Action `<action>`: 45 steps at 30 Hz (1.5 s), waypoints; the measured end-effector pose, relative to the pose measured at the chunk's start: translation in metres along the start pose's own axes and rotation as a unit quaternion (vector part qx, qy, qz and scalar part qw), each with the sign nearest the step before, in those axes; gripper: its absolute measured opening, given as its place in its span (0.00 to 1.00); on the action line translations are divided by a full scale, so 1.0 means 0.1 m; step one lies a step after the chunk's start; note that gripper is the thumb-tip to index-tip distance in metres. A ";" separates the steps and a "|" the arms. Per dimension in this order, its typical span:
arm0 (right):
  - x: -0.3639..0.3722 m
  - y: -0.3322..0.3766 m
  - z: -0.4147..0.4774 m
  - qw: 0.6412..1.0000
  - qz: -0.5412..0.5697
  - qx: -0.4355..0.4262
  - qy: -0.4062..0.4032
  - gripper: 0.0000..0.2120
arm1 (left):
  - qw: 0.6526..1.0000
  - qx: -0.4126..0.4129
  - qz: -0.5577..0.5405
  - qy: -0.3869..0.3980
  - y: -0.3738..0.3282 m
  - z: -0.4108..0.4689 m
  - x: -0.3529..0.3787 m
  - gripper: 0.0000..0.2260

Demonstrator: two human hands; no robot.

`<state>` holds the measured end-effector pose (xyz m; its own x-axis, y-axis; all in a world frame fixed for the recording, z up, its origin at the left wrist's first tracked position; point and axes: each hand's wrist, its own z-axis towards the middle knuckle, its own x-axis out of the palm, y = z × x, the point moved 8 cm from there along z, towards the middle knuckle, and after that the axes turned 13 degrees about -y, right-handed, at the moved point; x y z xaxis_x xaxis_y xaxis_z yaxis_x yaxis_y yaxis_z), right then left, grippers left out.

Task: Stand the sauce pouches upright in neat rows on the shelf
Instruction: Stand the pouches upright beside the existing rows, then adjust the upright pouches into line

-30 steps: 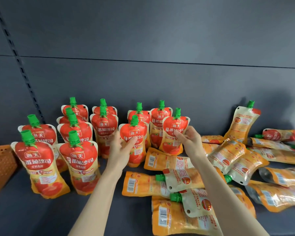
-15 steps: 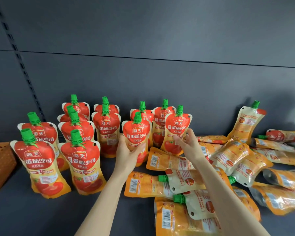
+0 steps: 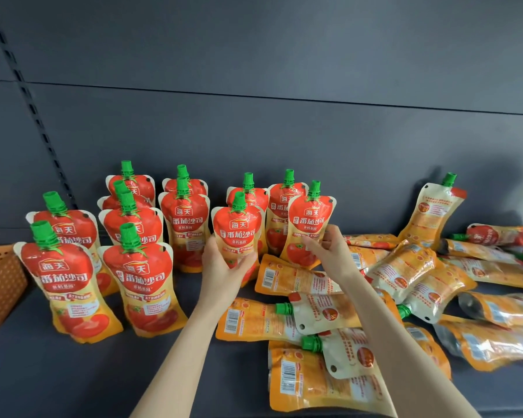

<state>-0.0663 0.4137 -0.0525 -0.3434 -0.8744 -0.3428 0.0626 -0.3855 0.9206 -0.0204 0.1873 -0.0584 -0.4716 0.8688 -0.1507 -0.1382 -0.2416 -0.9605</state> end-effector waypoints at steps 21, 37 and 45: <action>-0.74 -0.20 -0.86 0.943 -0.261 -0.170 0.118 0.23 | 0.925 0.140 0.331 0.122 -0.31 -1.07 0.40 0.27; -0.89 -0.20 -0.91 0.973 -0.096 -0.175 0.114 0.23 | 0.988 0.134 0.082 -0.005 -1.00 -1.00 0.31 0.05; -1.11 -0.15 -0.70 0.991 0.041 -0.118 0.049 0.20 | 0.991 0.118 0.023 0.065 -0.96 -0.91 0.55 0.17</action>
<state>0.0367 0.4962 -0.0409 -0.2370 -0.9252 -0.2964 0.3082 -0.3610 0.8802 0.0460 0.2971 0.0046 -0.3678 0.8994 -0.2361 -0.3270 -0.3628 -0.8726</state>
